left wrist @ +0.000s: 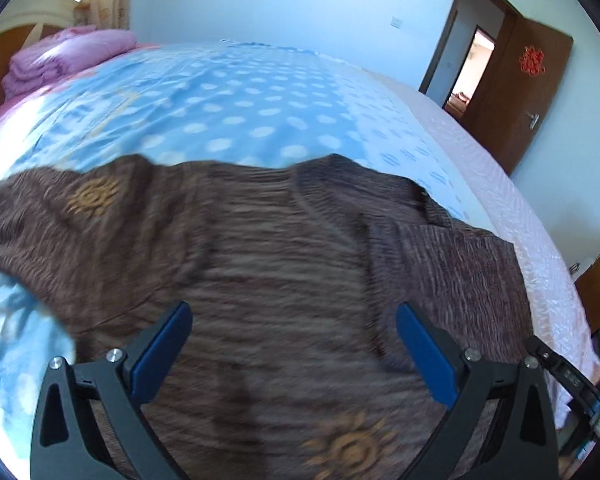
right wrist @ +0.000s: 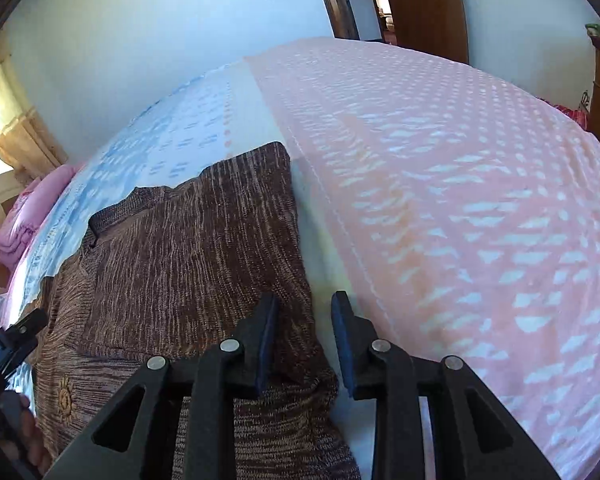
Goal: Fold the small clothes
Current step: 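Fold the gripped side and sleeve across the sweater's back with the right gripper, then grasp the other sleeve cuff with the left gripper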
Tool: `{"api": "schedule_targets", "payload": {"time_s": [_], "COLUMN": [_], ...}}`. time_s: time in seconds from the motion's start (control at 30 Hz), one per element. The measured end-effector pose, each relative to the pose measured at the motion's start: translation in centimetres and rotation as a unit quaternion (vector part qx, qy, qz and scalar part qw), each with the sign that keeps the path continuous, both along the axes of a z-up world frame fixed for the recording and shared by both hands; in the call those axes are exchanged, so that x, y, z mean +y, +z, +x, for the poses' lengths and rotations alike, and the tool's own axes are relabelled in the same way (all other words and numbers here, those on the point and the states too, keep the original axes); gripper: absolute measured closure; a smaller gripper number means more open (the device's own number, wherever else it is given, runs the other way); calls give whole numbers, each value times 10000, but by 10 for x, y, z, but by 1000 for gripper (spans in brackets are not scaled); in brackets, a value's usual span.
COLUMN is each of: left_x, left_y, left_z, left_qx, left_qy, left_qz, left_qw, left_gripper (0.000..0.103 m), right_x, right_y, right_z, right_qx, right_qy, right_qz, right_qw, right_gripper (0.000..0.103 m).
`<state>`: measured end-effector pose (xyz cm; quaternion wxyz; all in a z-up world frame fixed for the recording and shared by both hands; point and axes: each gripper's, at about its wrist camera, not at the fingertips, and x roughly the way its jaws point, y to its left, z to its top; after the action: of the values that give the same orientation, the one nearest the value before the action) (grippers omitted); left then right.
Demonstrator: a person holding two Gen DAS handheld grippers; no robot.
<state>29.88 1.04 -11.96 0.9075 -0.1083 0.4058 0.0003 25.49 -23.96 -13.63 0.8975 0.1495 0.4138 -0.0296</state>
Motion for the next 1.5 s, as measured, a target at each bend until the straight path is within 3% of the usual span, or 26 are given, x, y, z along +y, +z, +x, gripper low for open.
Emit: {"api": "schedule_targets", "payload": {"time_s": [0.1,0.17,0.3,0.4,0.5,0.57,0.73,0.93,1.0,1.1,1.2,1.23,1.3,1.37,1.5], "left_x": [-35,-50,-54,-48,-38,-35,-32,52,98,171,237,254,279,287,285], "left_y": [-8,-20,-21,-22,-23,-23,-14,4,10,12,-2,-9,-27,-35,-33], "left_z": [19,30,34,33,35,33,19,-10,-18,-30,-42,-46,-48,-50,-46], "left_qx": [105,317,351,353,420,412,333,20,-115,-226,-208,-230,-192,-400,-728], "left_qy": [-134,-53,-24,-42,-52,-2,-8,897,1483,2530,3337,3488,3614,3624,3485], "left_qz": [656,1175,1356,1185,796,679,848,431,273,86,-551,-820,-1381,-1646,-1814], "left_qw": [9977,9926,9901,9923,9959,9968,9958,9950,9885,9672,9408,9333,9219,9165,9167], "left_gripper": [0,0,0,0,0,0,0,0,0,0,6,15,22,22,24], "right_x": [2,11,45,54,63,69,71,69,68,68,68,69,69,69,70], "right_y": [22,32,22,-7,-5,-6,-8,-7,-7,-7,-6,-6,-6,-6,-7], "right_z": [-14,-14,1,13,14,19,18,13,11,12,11,11,12,12,13], "right_qx": [-408,-542,-484,-105,-157,-73,-92,-117,-118,-124,-126,-126,-124,-124,-124], "right_qy": [-194,-16,401,432,462,507,513,513,514,514,514,515,516,515,514], "right_qz": [-157,-232,-564,-772,-1039,-1205,-1306,-1245,-1244,-1238,-1250,-1256,-1260,-1260,-1278], "right_qw": [9989,9983,9964,9960,9934,9914,9901,9908,9908,9909,9907,9907,9906,9906,9904], "right_gripper": [74,73,63,51,32,30,29,28,28,28,28,28,28,28,28]}}
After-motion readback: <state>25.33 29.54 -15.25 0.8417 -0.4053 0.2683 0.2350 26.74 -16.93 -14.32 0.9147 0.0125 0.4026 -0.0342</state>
